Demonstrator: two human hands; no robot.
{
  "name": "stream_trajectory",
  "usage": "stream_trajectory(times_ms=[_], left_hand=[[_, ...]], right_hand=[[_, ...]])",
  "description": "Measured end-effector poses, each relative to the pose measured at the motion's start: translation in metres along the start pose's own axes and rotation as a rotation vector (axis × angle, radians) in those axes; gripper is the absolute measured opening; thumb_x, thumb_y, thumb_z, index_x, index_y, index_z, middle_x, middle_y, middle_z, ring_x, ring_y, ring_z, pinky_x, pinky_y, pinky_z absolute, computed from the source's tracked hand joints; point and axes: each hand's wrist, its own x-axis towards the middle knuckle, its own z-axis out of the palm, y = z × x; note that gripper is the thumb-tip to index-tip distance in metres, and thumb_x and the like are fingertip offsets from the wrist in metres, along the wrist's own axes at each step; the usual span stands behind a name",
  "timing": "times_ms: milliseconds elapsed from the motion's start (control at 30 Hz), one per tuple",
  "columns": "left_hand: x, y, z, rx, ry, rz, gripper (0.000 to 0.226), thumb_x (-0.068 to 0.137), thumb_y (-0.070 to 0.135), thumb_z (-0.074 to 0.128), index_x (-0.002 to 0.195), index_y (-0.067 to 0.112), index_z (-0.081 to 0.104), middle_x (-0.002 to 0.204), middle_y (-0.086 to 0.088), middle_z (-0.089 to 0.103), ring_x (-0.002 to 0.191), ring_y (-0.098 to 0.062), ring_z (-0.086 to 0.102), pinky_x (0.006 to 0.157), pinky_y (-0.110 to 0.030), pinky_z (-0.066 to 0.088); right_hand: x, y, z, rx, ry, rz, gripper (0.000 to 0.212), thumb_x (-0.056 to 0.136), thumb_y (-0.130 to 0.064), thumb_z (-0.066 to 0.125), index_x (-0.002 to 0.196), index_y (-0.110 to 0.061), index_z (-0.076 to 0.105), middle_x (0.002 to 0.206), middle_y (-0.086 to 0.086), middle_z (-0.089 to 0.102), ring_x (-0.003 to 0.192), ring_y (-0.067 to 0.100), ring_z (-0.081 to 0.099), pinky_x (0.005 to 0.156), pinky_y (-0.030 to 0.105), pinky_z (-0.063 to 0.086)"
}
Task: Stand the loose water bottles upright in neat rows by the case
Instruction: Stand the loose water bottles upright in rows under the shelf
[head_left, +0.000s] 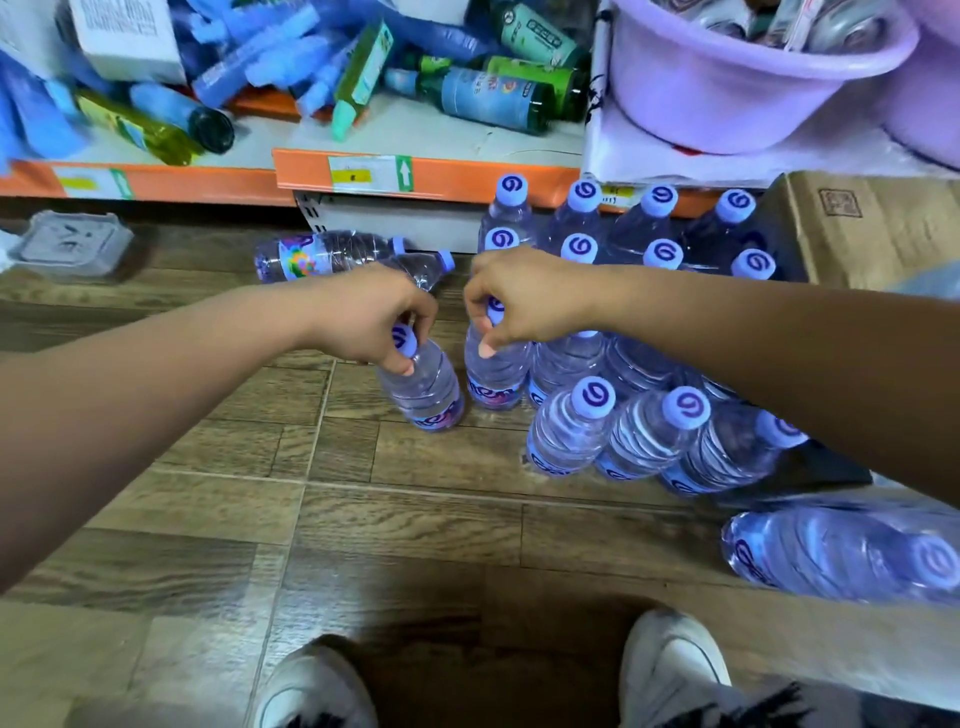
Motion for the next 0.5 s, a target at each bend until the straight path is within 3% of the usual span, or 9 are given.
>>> stream_trajectory(times_ms=[167,233,367,467,500], left_hand=[[-0.001,0.014,-0.006,-0.046,0.039,0.055,0.023,0.066,0.024,0.078,0.075,0.024,0.057,0.084,-0.01,0.066,0.081,-0.028,0.062,0.074,-0.035,0.05],[-0.002,0.018,-0.004,-0.068,0.049,0.074,0.022,0.065,0.024,0.078,0.078,0.021,0.061,0.085,-0.008,0.065,0.081,-0.027,0.062,0.075,-0.037,0.051],[-0.006,0.028,0.004,-0.115,0.134,0.118,0.022,0.065,0.02,0.078,0.081,0.013,0.064,0.082,-0.002,0.06,0.078,-0.019,0.056,0.069,-0.027,0.044],[-0.007,0.034,0.01,-0.149,0.168,0.145,0.022,0.064,0.017,0.078,0.081,0.011,0.065,0.079,0.0,0.057,0.076,-0.016,0.053,0.063,-0.016,0.039],[-0.008,0.035,0.012,-0.15,0.165,0.156,0.023,0.064,0.019,0.078,0.082,0.011,0.065,0.08,0.0,0.058,0.076,-0.016,0.054,0.065,-0.018,0.042]], right_hand=[[0.003,0.006,0.002,-0.007,0.039,-0.038,0.046,0.083,-0.017,0.066,0.126,-0.013,0.05,0.121,0.011,0.057,0.114,0.027,0.052,0.093,0.038,0.044],[0.004,0.009,0.001,-0.055,0.028,-0.033,0.035,0.083,-0.015,0.063,0.118,-0.011,0.056,0.117,0.015,0.054,0.113,0.03,0.05,0.092,0.04,0.044],[0.004,0.007,0.0,-0.087,0.028,-0.038,0.025,0.08,-0.011,0.062,0.105,-0.01,0.061,0.106,0.014,0.057,0.104,0.029,0.053,0.086,0.04,0.047],[0.005,0.007,0.0,-0.083,0.033,-0.038,0.028,0.078,-0.012,0.065,0.105,-0.009,0.061,0.106,0.01,0.062,0.099,0.029,0.057,0.08,0.038,0.047],[0.006,0.007,0.0,-0.081,0.031,-0.031,0.031,0.078,-0.013,0.066,0.108,-0.009,0.061,0.108,0.01,0.062,0.1,0.028,0.057,0.08,0.035,0.046]])
